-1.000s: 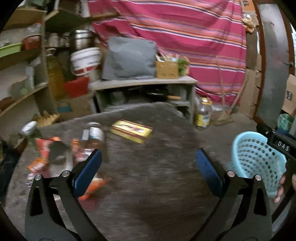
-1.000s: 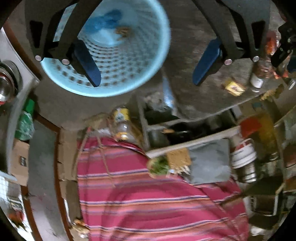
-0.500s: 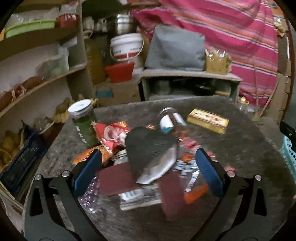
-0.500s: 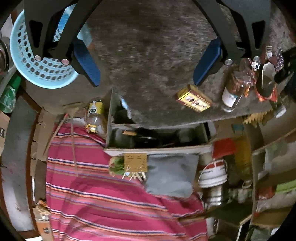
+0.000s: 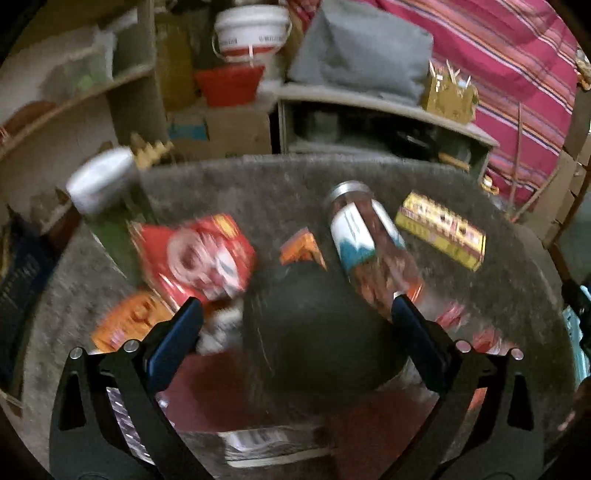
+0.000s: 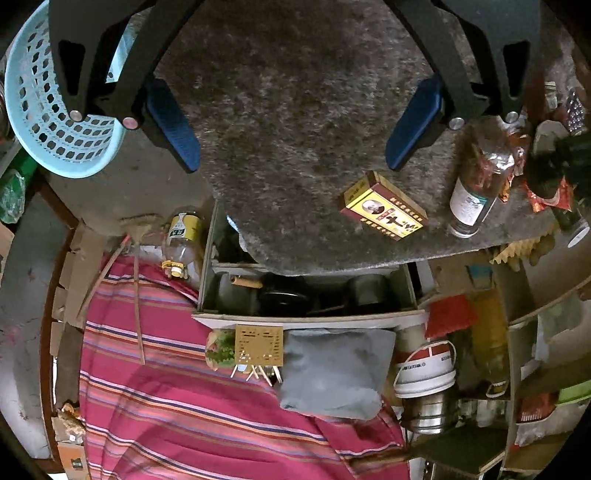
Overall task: Collect trash
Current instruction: 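Return to the table and grasp the black mesh cup with the left tool, then grasp the orange-and-white snack wrapper with the right tool while the left tool holds the cup, then carry the cup and wrapper to the blue basket and release both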
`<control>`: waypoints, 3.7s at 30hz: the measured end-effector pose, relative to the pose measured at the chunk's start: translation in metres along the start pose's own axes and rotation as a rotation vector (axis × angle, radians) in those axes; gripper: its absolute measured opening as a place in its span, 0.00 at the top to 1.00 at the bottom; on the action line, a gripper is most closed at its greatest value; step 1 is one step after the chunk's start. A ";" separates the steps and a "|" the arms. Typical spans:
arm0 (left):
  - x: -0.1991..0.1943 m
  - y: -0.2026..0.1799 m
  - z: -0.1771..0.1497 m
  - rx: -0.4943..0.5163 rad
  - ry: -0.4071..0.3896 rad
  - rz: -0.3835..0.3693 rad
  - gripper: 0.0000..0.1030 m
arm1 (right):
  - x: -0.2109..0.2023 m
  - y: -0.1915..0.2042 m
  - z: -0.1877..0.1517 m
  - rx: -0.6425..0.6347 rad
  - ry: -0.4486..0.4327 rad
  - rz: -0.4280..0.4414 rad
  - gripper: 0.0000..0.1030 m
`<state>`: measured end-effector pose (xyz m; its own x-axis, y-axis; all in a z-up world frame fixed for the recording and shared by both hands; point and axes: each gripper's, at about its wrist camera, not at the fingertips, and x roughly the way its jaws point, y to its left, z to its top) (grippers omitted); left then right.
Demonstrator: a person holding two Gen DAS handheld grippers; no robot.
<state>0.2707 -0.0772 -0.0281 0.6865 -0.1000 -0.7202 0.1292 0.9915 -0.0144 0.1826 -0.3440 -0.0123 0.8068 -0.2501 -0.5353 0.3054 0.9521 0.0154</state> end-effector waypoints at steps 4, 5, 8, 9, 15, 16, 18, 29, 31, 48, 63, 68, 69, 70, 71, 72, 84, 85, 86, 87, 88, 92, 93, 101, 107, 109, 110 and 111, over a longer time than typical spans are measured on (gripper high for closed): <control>0.012 -0.006 -0.012 0.044 0.017 0.047 0.08 | 0.004 0.009 -0.001 -0.021 0.008 -0.001 0.05; 0.012 -0.004 -0.012 0.038 0.016 0.034 0.12 | 0.005 0.012 -0.002 -0.026 0.010 -0.001 0.05; 0.006 0.002 -0.012 0.008 0.001 -0.003 0.22 | 0.005 0.020 -0.002 -0.041 0.014 0.006 0.05; 0.004 0.002 -0.013 0.009 -0.008 -0.004 0.22 | 0.005 0.021 -0.002 -0.046 0.014 0.007 0.05; -0.023 0.013 -0.017 0.018 -0.073 0.011 0.26 | -0.004 0.040 -0.002 -0.096 0.001 0.021 0.05; -0.026 0.015 -0.018 0.017 -0.076 0.014 0.27 | -0.005 0.042 -0.001 -0.099 -0.001 0.024 0.05; -0.035 0.023 -0.021 0.012 -0.089 0.025 0.27 | -0.010 0.050 -0.001 -0.109 -0.006 0.037 0.05; -0.071 0.071 -0.028 -0.012 -0.149 0.056 0.33 | -0.018 0.084 -0.006 -0.140 -0.007 0.079 0.05; -0.072 0.079 -0.030 -0.010 -0.153 0.077 0.33 | -0.018 0.092 -0.008 -0.150 -0.002 0.091 0.05; -0.061 0.098 -0.039 -0.007 -0.135 0.095 0.33 | 0.009 0.157 -0.033 -0.223 0.141 0.221 0.49; -0.078 0.066 -0.032 0.014 -0.180 0.071 0.34 | -0.018 0.120 -0.022 -0.208 0.095 0.255 0.94; -0.082 0.041 -0.031 0.049 -0.198 0.054 0.34 | -0.030 0.077 -0.012 -0.159 0.063 0.215 0.95; -0.083 0.033 -0.031 0.056 -0.200 0.047 0.34 | -0.033 0.066 -0.010 -0.148 0.055 0.205 0.95; -0.083 0.029 -0.031 0.060 -0.200 0.042 0.34 | -0.036 0.057 -0.008 -0.137 0.048 0.196 0.95; -0.084 0.022 -0.030 0.066 -0.201 0.033 0.34 | -0.039 0.048 -0.006 -0.128 0.044 0.189 0.95; -0.085 0.016 -0.030 0.072 -0.202 0.025 0.34 | -0.042 0.037 -0.005 -0.117 0.037 0.178 0.94; -0.109 -0.114 -0.024 0.205 -0.260 -0.094 0.34 | -0.079 -0.098 0.004 0.001 -0.016 -0.001 0.94; -0.111 -0.130 -0.024 0.214 -0.261 -0.117 0.34 | -0.082 -0.115 0.003 0.014 -0.015 -0.028 0.94; -0.112 -0.146 -0.024 0.224 -0.262 -0.139 0.34 | -0.083 -0.127 0.002 0.024 -0.013 -0.043 0.94; -0.113 -0.157 -0.026 0.234 -0.265 -0.151 0.34 | -0.086 -0.142 0.000 0.040 -0.012 -0.064 0.94; -0.115 -0.177 -0.028 0.253 -0.269 -0.171 0.34 | -0.087 -0.153 -0.001 0.052 -0.011 -0.076 0.94; -0.115 -0.228 -0.039 0.296 -0.268 -0.226 0.34 | -0.094 -0.201 -0.009 0.094 -0.004 -0.152 0.94; -0.116 -0.241 -0.041 0.304 -0.267 -0.243 0.34 | -0.096 -0.214 -0.012 0.105 0.002 -0.174 0.94; -0.109 -0.337 -0.068 0.380 -0.250 -0.348 0.34 | -0.099 -0.271 -0.031 0.177 0.024 -0.240 0.94; -0.099 -0.382 -0.077 0.430 -0.230 -0.379 0.34 | -0.096 -0.297 -0.040 0.228 0.034 -0.249 0.95; -0.097 -0.392 -0.078 0.448 -0.226 -0.396 0.33 | -0.095 -0.302 -0.042 0.235 0.037 -0.250 0.95; -0.097 -0.396 -0.078 0.452 -0.226 -0.398 0.33 | -0.094 -0.304 -0.044 0.239 0.038 -0.252 0.95; -0.097 -0.399 -0.078 0.455 -0.225 -0.400 0.33 | -0.095 -0.307 -0.045 0.244 0.037 -0.253 0.95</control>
<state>0.0968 -0.4563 -0.0067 0.6491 -0.5184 -0.5567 0.6629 0.7445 0.0797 -0.0100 -0.6043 -0.0040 0.6728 -0.4618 -0.5780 0.6086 0.7897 0.0774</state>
